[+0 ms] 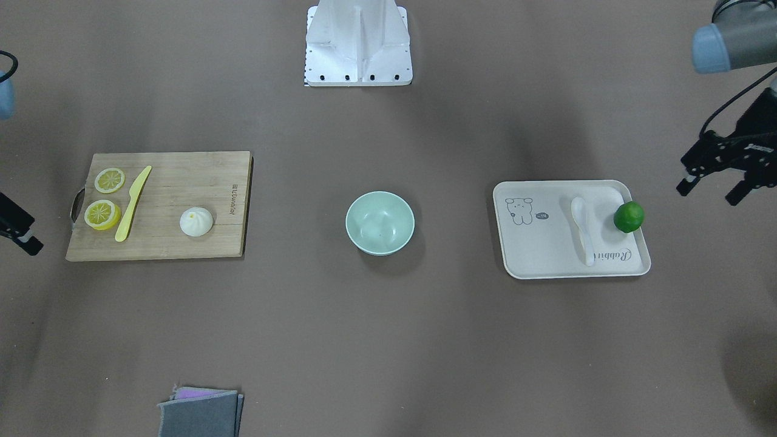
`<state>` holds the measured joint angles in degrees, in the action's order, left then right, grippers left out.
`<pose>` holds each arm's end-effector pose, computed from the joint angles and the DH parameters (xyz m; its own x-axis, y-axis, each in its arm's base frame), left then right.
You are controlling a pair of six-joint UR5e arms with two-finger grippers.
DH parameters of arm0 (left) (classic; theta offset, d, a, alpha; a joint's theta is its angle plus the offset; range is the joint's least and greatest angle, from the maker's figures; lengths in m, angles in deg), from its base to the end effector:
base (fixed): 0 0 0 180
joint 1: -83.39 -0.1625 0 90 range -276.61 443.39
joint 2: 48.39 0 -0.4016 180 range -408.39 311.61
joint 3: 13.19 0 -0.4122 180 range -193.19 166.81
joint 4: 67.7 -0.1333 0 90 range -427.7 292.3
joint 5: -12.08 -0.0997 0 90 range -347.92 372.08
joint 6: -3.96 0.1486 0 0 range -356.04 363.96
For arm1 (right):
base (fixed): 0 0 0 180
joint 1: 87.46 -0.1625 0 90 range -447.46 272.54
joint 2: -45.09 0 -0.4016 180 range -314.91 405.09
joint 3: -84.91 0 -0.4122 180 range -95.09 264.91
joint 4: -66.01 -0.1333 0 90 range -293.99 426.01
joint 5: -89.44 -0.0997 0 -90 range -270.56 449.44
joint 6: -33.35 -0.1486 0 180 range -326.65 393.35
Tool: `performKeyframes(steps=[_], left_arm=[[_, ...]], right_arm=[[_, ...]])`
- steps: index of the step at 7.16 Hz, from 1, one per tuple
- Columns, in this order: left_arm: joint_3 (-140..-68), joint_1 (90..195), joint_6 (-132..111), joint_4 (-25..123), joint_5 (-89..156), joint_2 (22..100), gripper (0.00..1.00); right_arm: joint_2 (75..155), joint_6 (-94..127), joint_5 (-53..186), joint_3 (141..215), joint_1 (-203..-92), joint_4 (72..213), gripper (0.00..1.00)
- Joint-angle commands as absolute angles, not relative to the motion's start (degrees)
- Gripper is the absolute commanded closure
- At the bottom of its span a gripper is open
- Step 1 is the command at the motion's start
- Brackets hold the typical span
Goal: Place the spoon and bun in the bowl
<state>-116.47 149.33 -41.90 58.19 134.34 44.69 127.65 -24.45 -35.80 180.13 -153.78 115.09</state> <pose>0.1861 -0.5493 0.4455 0.5970 0.1073 -0.7950 0.2568 0.9133 0.3161 -0.2019 -0.5787 0.4622 0.5010 0.0587 0.8635 -0.3481 0.9271 0.1389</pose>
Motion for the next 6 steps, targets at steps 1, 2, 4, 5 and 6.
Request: performKeyframes(steps=[1,2,4,5,6], left_arm=[[-112.97,139.16,-52.34,57.45,121.91,48.97,0.02],[-110.33,136.16,-53.08,57.45,118.63,51.08,0.02],[-106.55,132.89,-54.31,58.24,115.26,52.58,0.02],[-105.48,131.92,-54.32,58.33,115.17,52.68,0.02],[-104.87,130.87,-54.75,58.42,115.17,52.77,0.02]], right_arm=[[126.75,-29.14,-34.41,182.29,-150.41,117.15,0.0],[124.65,-29.14,-32.57,182.46,-148.57,121.42,0.0],[123.14,-31.06,-29.48,184.91,-145.74,126.38,0.0],[122.53,-33.51,-29.3,185.36,-144.52,126.39,0.0],[121.91,-33.97,-28.69,185.36,-143.37,126.48,0.0]])
